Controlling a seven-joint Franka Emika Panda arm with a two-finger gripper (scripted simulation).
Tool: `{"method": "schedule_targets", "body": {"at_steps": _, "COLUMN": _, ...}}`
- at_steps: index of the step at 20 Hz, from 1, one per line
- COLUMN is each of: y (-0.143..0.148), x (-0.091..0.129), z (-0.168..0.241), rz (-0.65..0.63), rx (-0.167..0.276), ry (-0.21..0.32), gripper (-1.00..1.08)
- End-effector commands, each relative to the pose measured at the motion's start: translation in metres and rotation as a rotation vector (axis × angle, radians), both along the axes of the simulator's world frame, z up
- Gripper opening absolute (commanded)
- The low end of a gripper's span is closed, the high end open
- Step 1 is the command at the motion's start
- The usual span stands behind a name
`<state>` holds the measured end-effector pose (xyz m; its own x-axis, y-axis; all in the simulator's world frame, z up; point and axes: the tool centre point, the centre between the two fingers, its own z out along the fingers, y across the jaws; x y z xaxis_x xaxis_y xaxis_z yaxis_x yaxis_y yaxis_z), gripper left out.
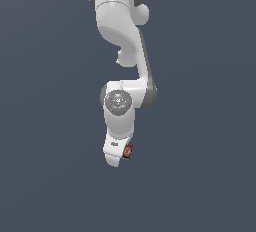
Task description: Pick up the object and move it to a goal position.
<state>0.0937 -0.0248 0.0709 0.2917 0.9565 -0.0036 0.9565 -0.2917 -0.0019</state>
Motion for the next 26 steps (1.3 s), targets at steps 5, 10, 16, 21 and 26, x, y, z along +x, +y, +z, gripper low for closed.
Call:
{"method": "schedule_targets", "body": {"at_steps": 5, "y": -0.002, "x": 0.004, "z": -0.005, "rz": 0.056, "rx": 0.003, "ry": -0.003, "gripper": 1.0}}
{"method": "schedule_targets", "body": {"at_steps": 10, "y": -0.003, "x": 0.004, "z": -0.005, "rz": 0.057, "rx": 0.003, "ry": -0.002, "gripper": 1.0}}
{"method": "schedule_targets", "body": {"at_steps": 16, "y": -0.002, "x": 0.003, "z": -0.025, "rz": 0.059, "rx": 0.003, "ry": -0.002, "gripper": 1.0}}
{"method": "schedule_targets", "body": {"at_steps": 21, "y": -0.003, "x": 0.003, "z": -0.05, "rz": 0.062, "rx": 0.003, "ry": -0.003, "gripper": 1.0}}
{"method": "schedule_targets", "body": {"at_steps": 26, "y": -0.003, "x": 0.004, "z": -0.055, "rz": 0.062, "rx": 0.003, "ry": -0.003, "gripper": 1.0}}
